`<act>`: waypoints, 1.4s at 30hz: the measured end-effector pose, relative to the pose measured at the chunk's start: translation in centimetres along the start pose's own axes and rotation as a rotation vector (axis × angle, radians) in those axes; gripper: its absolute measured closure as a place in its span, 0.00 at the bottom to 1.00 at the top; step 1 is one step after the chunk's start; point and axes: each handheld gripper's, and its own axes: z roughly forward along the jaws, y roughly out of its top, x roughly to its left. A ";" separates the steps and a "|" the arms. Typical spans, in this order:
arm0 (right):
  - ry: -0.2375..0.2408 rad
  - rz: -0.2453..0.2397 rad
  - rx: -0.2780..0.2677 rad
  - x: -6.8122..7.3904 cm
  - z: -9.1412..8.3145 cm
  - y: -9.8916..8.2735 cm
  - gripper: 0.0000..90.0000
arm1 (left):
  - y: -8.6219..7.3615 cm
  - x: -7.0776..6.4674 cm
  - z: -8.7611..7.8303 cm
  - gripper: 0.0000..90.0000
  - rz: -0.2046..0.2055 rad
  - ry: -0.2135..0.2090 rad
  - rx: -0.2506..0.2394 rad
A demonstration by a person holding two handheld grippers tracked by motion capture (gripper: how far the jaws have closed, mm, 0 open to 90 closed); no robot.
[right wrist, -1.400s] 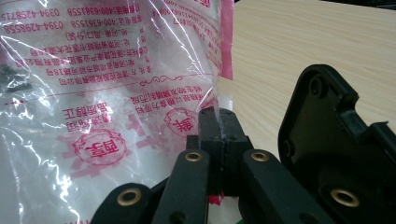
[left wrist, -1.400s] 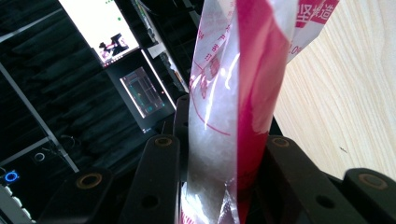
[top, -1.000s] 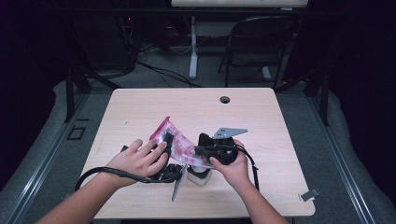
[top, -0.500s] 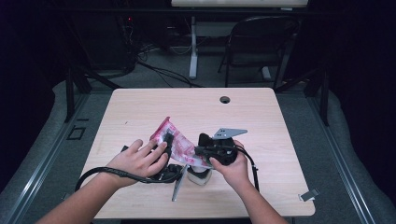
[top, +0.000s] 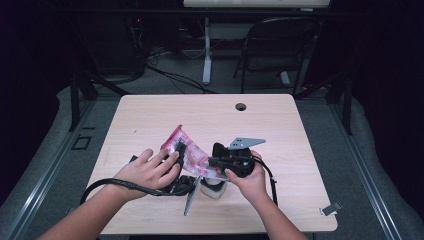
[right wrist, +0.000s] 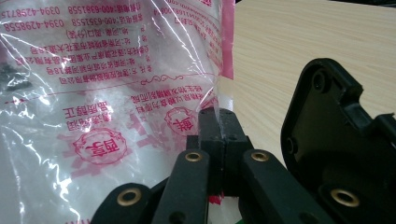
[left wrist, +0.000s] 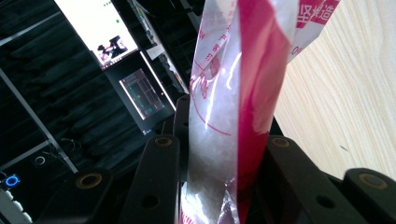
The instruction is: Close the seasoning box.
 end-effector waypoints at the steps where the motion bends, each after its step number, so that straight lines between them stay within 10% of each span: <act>1: 0.000 0.000 0.001 0.0 0.0 0.0 1.00 | 0.0 0.0 0.0 0.84 -0.003 0.011 -0.001; 42: -0.013 -0.030 0.040 0.8 0.3 1.6 1.00 | -1.4 -4.3 0.6 0.85 -0.354 -0.046 -0.007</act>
